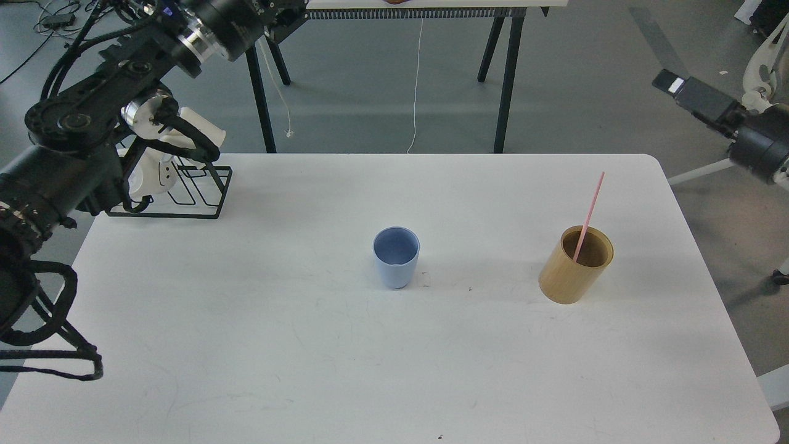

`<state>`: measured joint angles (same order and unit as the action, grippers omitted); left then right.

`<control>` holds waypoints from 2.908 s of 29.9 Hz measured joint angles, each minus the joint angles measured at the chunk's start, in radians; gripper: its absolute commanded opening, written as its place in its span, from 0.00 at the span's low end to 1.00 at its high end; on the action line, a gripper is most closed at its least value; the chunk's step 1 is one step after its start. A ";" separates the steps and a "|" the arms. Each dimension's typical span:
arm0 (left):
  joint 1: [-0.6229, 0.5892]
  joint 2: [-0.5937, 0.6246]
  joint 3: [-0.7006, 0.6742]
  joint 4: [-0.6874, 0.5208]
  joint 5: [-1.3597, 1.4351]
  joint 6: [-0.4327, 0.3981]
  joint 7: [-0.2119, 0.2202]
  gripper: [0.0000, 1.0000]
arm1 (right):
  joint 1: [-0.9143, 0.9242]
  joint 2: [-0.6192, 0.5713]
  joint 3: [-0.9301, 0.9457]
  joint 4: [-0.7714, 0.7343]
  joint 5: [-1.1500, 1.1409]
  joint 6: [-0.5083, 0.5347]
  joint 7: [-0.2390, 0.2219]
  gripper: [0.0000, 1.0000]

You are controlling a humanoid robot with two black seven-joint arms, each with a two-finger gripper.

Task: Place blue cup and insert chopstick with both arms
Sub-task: 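Grasp the pink stick in the tan cup with the right gripper, then pull the pink stick up out of the tan cup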

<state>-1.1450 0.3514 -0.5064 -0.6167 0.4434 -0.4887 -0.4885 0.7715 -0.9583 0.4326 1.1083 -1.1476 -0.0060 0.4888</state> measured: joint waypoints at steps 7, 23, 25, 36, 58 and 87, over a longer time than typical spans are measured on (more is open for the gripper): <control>0.058 0.030 -0.012 -0.007 -0.062 0.000 0.000 0.94 | -0.029 0.059 -0.221 -0.033 -0.014 -0.196 0.000 0.89; 0.115 0.037 -0.002 -0.008 -0.060 0.000 0.000 0.95 | -0.058 0.246 -0.264 -0.110 -0.014 -0.226 0.000 0.38; 0.121 0.037 -0.002 -0.008 -0.060 0.000 0.000 0.95 | -0.058 0.246 -0.264 -0.111 -0.014 -0.226 0.000 0.32; 0.125 0.038 -0.003 -0.008 -0.061 0.000 0.000 0.95 | -0.048 0.239 -0.262 -0.110 -0.013 -0.226 0.000 0.12; 0.128 0.032 -0.004 0.000 -0.062 0.000 0.000 0.95 | 0.059 0.040 -0.238 -0.005 -0.005 -0.220 0.000 0.00; 0.357 0.029 -0.001 0.135 -0.055 0.000 0.000 0.98 | 0.297 0.572 -0.288 -0.144 -0.152 -0.288 0.000 0.00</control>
<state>-0.7878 0.3806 -0.5077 -0.4816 0.3887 -0.4886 -0.4888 1.0689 -0.3861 0.1443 0.9642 -1.2995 -0.2943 0.4888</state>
